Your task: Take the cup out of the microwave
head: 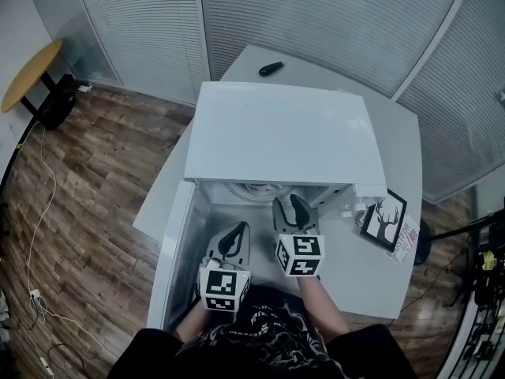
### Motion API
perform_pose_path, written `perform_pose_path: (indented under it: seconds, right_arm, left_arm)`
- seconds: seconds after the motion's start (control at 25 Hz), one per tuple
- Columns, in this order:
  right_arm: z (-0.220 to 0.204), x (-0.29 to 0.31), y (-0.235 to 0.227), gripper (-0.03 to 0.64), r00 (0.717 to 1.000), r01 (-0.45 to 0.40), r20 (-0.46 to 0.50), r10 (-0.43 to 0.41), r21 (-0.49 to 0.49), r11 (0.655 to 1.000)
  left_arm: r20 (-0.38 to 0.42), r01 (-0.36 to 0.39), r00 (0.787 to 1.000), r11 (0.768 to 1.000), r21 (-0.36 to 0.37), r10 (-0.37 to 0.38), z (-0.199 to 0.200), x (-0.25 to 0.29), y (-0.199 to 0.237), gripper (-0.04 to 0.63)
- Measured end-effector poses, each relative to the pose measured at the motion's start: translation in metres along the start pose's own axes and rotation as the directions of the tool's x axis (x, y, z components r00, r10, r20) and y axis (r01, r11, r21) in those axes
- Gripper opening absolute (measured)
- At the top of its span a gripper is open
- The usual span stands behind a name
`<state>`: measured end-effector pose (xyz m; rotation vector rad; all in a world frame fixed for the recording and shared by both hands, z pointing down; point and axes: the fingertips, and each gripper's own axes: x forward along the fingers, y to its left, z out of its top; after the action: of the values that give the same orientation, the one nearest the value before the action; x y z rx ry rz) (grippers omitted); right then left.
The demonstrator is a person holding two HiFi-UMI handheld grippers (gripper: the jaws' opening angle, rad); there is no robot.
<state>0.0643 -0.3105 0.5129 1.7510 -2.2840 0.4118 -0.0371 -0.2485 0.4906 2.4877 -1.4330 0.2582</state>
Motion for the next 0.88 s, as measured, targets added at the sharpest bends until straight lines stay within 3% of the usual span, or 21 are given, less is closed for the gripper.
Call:
perform_pose_path:
  seconds: [0.36,0.88]
  right_arm:
    - [-0.001,0.024,-0.002,0.15,0.999,0.039,-0.011,-0.04,-0.069,0.997]
    - [-0.008,0.043,-0.011,0.15,0.993,0.107,-0.041,-0.109,-0.051,0.993]
  left_arm:
    - [-0.004,0.021,1.0,0.999,-0.029,-0.022,-0.001,0.003,0.003,0.006]
    - [-0.021,0.019,1.0,1.0,-0.023,-0.019,-0.007,0.004,0.007,0.006]
